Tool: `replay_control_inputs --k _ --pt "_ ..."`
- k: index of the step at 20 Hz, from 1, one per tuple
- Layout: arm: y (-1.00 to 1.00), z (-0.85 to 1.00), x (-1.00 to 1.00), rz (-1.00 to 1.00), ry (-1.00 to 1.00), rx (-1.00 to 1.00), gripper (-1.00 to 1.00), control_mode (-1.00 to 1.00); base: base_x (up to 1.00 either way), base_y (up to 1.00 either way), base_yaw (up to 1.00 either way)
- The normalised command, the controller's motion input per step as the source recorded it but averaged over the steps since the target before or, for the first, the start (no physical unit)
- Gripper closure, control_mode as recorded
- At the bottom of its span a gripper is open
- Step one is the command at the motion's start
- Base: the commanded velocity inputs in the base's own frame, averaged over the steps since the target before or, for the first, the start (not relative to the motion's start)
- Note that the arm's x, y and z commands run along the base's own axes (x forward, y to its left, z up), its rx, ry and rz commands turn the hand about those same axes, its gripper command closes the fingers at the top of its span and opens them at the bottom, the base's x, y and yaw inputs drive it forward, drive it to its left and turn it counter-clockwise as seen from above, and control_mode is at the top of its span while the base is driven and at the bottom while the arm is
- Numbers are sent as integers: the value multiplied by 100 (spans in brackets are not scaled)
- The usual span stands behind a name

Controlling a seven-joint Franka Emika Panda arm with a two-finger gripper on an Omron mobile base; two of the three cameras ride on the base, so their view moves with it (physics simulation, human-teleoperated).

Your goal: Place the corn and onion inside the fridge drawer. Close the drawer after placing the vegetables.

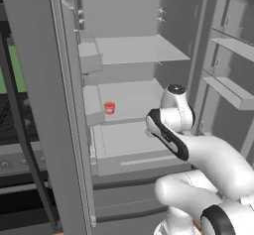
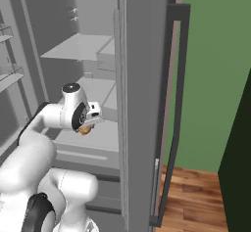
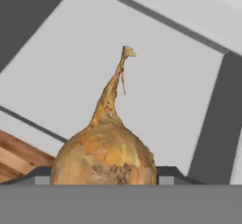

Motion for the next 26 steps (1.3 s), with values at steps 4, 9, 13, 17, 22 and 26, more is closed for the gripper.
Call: replay_control_inputs --k 4,9,13,17,22,26 --pt "4 -44 43 6 5 0 100 -100 0 0 0" --pt "0 -53 2 5 0 0 100 -100 0 0 0" --pt "0 -51 0 1 0 0 100 -100 0 0 0" --pt "0 -50 0 0 0 0 100 -100 0 0 0" --pt "0 -41 0 0 0 0 100 -100 0 0 0" --pt "0 -10 -21 1 0 0 100 -100 0 0 0"
